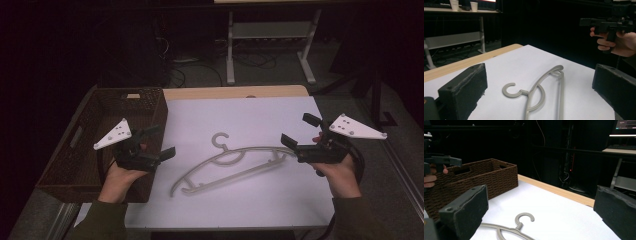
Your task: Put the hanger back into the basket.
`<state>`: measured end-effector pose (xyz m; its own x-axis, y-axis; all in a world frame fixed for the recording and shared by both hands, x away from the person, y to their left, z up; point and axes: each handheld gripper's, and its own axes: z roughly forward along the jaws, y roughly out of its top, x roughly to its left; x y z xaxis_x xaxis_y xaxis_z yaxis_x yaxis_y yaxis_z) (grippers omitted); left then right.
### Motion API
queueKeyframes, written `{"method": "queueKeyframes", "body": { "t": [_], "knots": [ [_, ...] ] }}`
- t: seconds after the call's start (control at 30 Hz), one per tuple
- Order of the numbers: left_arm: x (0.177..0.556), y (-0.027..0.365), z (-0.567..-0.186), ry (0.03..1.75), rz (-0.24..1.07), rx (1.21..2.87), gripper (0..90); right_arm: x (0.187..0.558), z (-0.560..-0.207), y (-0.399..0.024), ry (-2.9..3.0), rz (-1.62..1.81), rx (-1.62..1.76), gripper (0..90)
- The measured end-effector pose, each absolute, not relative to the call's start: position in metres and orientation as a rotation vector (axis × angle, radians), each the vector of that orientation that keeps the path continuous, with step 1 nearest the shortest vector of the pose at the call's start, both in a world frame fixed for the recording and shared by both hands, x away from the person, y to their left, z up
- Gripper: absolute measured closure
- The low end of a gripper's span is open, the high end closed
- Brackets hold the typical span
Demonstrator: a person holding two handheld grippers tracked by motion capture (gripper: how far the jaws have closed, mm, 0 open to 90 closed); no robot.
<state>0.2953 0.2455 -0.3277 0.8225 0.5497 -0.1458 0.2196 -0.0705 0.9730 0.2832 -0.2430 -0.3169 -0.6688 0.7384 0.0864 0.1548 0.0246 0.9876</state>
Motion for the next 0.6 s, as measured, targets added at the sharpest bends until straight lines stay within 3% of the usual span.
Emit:
{"method": "queueKeyframes", "body": {
  "t": [0.6],
  "knots": [
    [0.302,0.205,-0.331,0.626,0.243,1.866,0.0,0.287,-0.324,-0.235,2.007,1.52,0.944,0.0]
  ]
}}
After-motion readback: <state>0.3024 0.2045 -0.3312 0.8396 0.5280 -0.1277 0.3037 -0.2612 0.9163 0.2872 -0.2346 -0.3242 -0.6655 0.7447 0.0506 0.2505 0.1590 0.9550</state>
